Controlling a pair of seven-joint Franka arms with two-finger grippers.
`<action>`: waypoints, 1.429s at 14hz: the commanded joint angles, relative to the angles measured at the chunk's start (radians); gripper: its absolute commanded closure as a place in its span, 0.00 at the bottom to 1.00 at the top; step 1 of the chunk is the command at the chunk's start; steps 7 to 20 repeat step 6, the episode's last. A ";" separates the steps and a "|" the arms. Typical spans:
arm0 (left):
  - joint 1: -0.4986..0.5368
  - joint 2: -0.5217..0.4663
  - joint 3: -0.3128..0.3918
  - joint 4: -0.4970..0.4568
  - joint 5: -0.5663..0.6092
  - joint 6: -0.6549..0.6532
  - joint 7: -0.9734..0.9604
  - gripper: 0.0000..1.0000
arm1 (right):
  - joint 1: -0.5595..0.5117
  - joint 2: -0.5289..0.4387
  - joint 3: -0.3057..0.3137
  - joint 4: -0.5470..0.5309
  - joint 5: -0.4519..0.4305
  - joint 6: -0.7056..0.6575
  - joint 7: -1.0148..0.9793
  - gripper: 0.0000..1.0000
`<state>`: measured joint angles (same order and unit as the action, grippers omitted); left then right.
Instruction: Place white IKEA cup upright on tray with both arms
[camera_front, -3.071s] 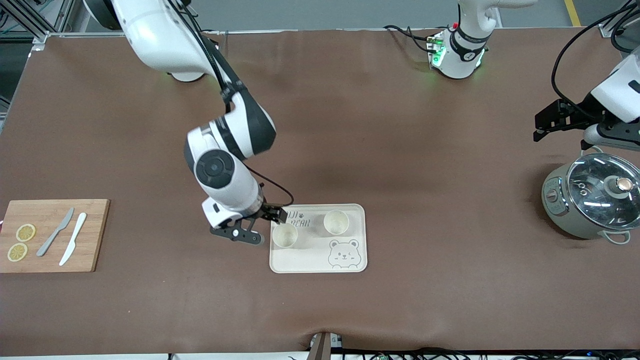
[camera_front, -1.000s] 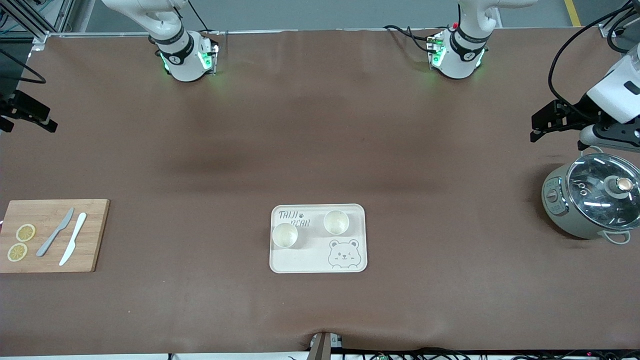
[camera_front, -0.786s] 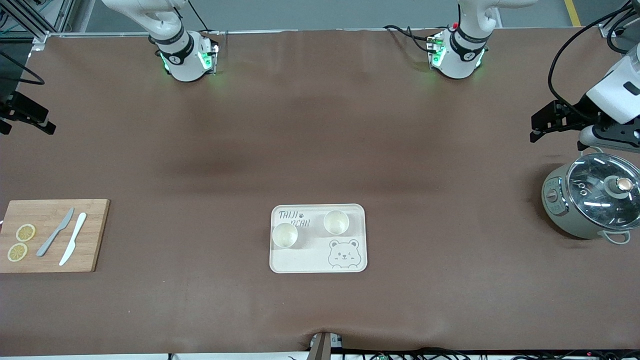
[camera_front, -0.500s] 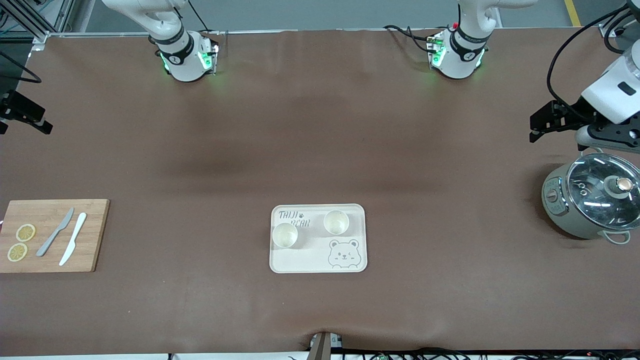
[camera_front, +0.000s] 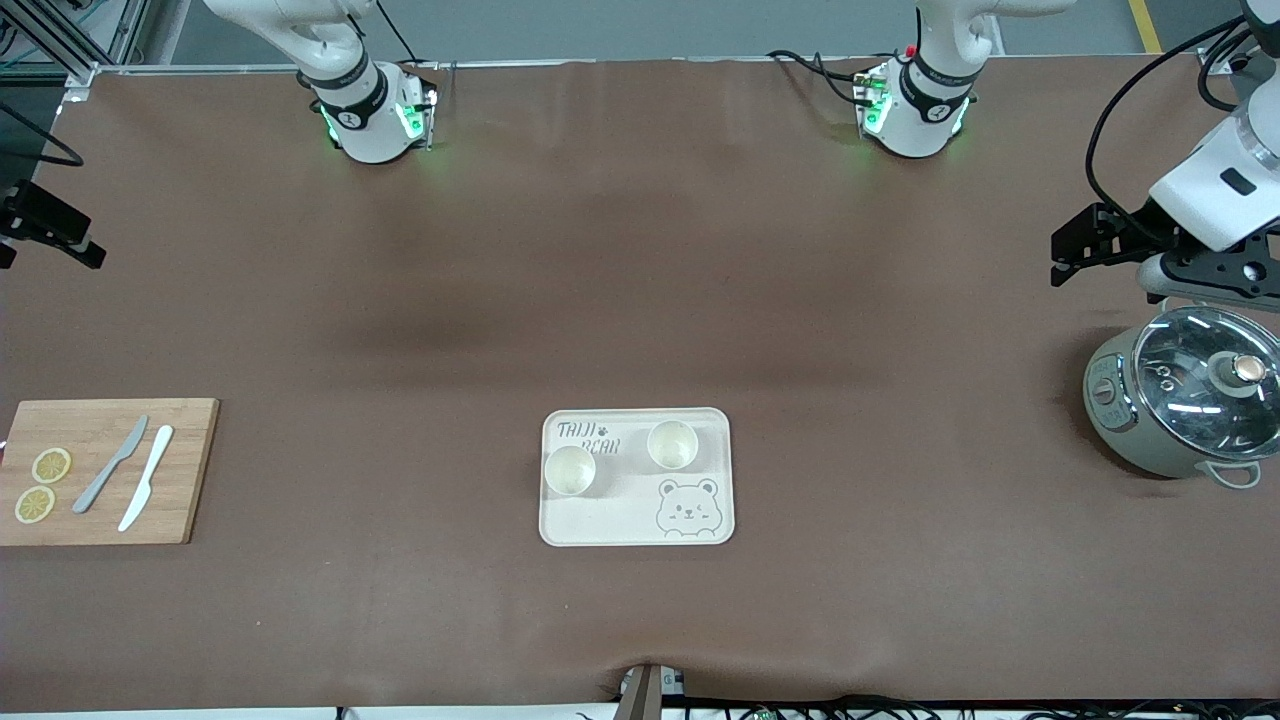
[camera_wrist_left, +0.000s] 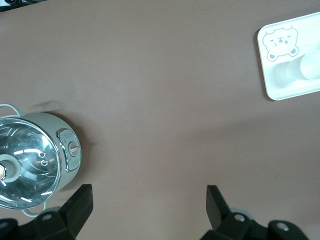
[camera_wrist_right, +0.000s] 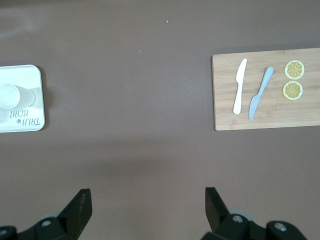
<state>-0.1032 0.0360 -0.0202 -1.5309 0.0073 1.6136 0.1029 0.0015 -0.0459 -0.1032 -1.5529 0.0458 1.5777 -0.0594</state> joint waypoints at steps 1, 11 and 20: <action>0.005 0.007 -0.006 0.020 0.013 -0.014 -0.009 0.00 | -0.021 0.012 0.013 0.025 0.008 -0.008 0.007 0.00; 0.011 0.015 -0.006 0.018 0.013 -0.015 -0.008 0.00 | -0.021 0.012 0.013 0.027 0.005 -0.007 0.007 0.00; 0.011 0.015 -0.006 0.018 0.013 -0.015 -0.008 0.00 | -0.021 0.012 0.013 0.027 0.005 -0.007 0.007 0.00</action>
